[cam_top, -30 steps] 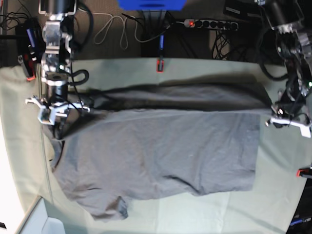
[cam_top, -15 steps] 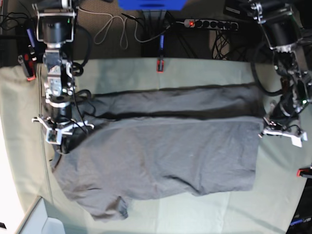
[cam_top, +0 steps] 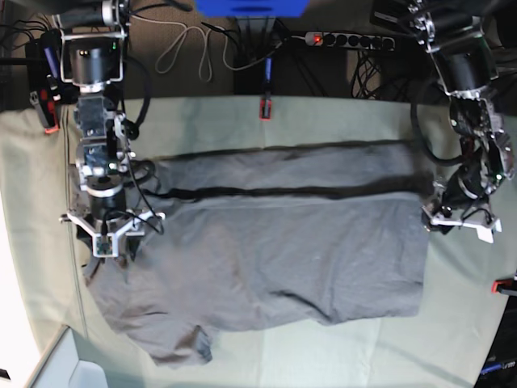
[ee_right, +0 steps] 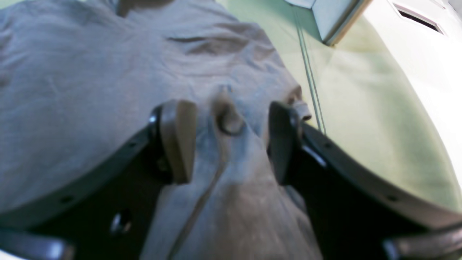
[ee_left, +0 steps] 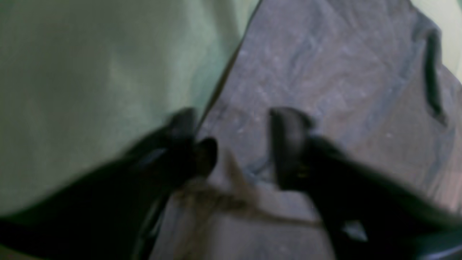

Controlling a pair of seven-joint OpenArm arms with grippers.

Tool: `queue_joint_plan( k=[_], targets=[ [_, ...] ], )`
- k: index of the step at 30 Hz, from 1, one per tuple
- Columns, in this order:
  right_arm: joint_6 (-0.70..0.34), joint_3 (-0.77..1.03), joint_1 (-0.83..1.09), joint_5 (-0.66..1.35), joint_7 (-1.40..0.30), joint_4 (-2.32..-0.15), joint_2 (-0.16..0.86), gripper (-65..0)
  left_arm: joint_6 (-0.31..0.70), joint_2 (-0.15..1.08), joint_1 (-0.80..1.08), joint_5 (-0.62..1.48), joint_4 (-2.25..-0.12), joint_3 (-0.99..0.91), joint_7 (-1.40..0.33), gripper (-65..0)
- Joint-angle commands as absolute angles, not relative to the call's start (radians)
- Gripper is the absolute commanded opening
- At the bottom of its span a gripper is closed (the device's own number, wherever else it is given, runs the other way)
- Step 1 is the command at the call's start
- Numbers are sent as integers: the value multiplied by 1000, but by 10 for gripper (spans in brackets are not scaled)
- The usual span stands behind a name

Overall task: Layout the t-shirt on the table in an organized manner, then fold the t-shirt properly
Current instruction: 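Pull the shirt edge with both grippers toward the robot to smooth it, then grasp the shirt edge again with both grippers and lift slightly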

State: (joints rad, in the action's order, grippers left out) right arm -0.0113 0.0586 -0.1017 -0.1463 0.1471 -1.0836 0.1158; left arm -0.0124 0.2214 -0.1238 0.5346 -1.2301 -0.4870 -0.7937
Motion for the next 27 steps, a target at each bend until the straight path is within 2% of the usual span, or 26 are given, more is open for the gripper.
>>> queue_joint_plan(
  k=[1,3,4,8,15,25,27],
  targets=[
    [-5,62,-105,-145,170,-1124,125,-304,-4,236,-139,547,-1282,-487,-782,-209],
    [-5,93,-65,-145,176,-1168,124,-297,-4,234,-91,549,-1345,-487,-782,-151],
    [-5,110,-44,-145,176,-1191,122,-297,-4,229,-61,550,-1379,-489,-782,-144],
    [-5,168,45,-143,177,-1264,111,-298,-4,186,41,547,-1452,-496,-768,-156],
    [-5,257,148,-143,179,-1325,71,-298,-2,151,136,538,-1426,-495,-708,-165],
    [-7,318,222,-143,179,-1328,77,-296,-2,151,127,538,-1300,-486,-664,-166],
    [-7,317,234,-143,179,-1328,77,-296,-2,151,124,538,-1270,-486,-662,-195]
  ],
)
